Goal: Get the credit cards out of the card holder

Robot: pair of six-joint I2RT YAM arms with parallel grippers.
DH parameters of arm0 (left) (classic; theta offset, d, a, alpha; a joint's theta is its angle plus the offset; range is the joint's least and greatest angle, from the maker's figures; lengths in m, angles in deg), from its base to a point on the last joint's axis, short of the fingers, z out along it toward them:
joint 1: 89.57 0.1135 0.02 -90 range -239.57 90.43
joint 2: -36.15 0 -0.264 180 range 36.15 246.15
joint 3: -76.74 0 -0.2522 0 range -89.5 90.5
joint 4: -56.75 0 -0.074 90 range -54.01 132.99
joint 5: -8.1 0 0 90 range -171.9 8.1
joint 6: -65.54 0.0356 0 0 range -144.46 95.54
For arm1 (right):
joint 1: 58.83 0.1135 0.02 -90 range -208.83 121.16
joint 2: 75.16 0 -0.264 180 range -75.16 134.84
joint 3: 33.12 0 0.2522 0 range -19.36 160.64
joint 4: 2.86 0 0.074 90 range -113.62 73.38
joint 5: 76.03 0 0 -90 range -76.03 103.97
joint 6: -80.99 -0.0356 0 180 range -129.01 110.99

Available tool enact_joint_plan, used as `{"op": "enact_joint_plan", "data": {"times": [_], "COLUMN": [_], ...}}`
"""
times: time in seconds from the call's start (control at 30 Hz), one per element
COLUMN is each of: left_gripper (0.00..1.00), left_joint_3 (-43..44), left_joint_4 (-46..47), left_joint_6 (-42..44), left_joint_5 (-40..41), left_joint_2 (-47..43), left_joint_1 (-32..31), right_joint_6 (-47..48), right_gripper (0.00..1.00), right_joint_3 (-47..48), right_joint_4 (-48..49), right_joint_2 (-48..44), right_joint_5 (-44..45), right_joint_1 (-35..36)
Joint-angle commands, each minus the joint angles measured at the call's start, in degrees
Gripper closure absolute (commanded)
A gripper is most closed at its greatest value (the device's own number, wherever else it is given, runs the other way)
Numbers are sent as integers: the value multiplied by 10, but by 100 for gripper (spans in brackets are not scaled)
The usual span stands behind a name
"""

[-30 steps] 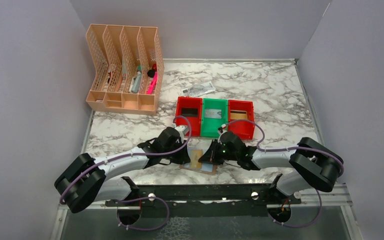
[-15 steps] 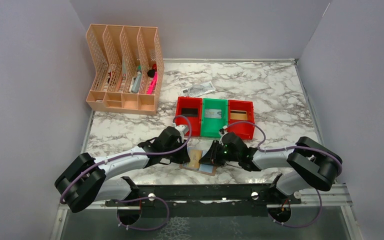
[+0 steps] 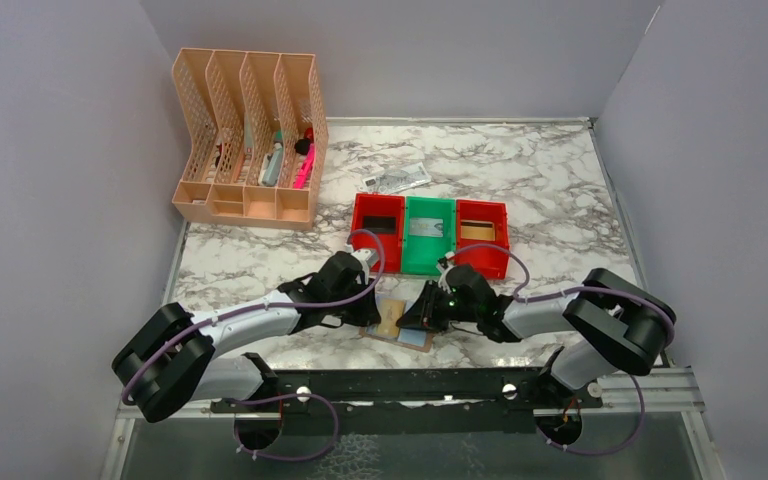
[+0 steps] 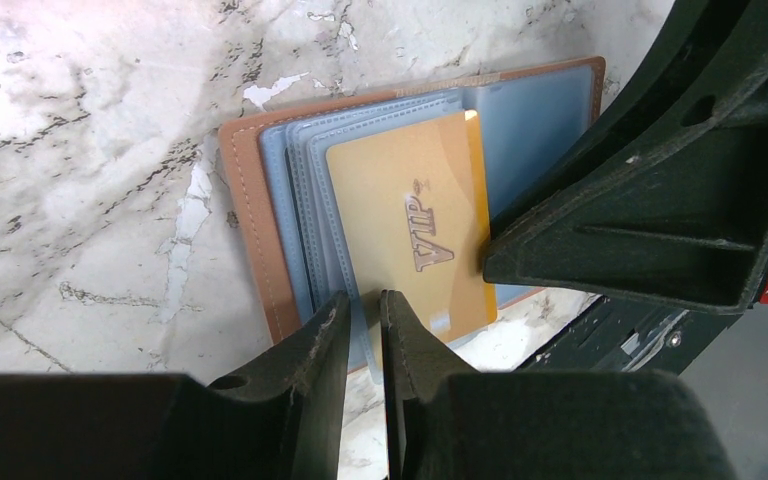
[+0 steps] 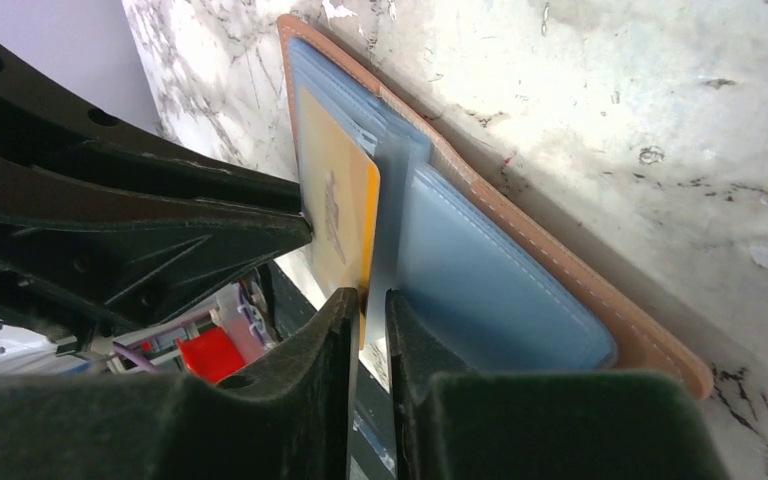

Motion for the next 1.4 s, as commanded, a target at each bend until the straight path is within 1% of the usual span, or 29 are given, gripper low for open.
{"op": "enact_joint_plan", "data": {"times": [0.0, 0.07, 0.17, 0.23, 0.53, 0.7, 0.87, 1.03, 1.17, 1.27, 1.37], "left_gripper": [78, 78, 79, 79, 79, 79, 79, 79, 79, 76, 67], "left_joint_3": [0, -1, -2, -1, 2, 2, 5, 9, 14, 21, 28], "left_joint_4": [-23, -23, -23, -23, -26, -28, -33, -38, -42, -47, -52], "left_joint_6": [6, 5, 6, 6, 7, 7, 7, 7, 7, 6, 3], "left_joint_5": [23, 24, 25, 25, 30, 33, 35, 39, 43, 43, 44], "left_joint_2": [10, 9, 8, 8, 12, 10, 6, -3, -6, -12, -29], "left_joint_1": [-3, -3, -3, -3, -3, -3, -3, -3, -3, -3, -3], "right_joint_6": [-9, -12, -13, -14, -27, -29, -26, -13, -6, -3, -3], "right_gripper": [82, 89, 96, 99, 99, 99, 99, 99, 99, 99, 99], "right_joint_3": [-1, -4, -9, -17, -64, -73, -75, -71, -64, -58, -45], "right_joint_4": [44, 51, 47, 46, 75, 75, 35, -36, -52, -37, -14], "right_joint_2": [23, 24, 18, 12, 5, 0, -30, -82, -92, -75, -45], "right_joint_5": [-27, -28, -22, -22, -34, -37, -12, 27, 28, 15, -5], "right_joint_1": [-7, -8, -8, -10, -18, -21, -22, -22, -23, -23, -23]}}
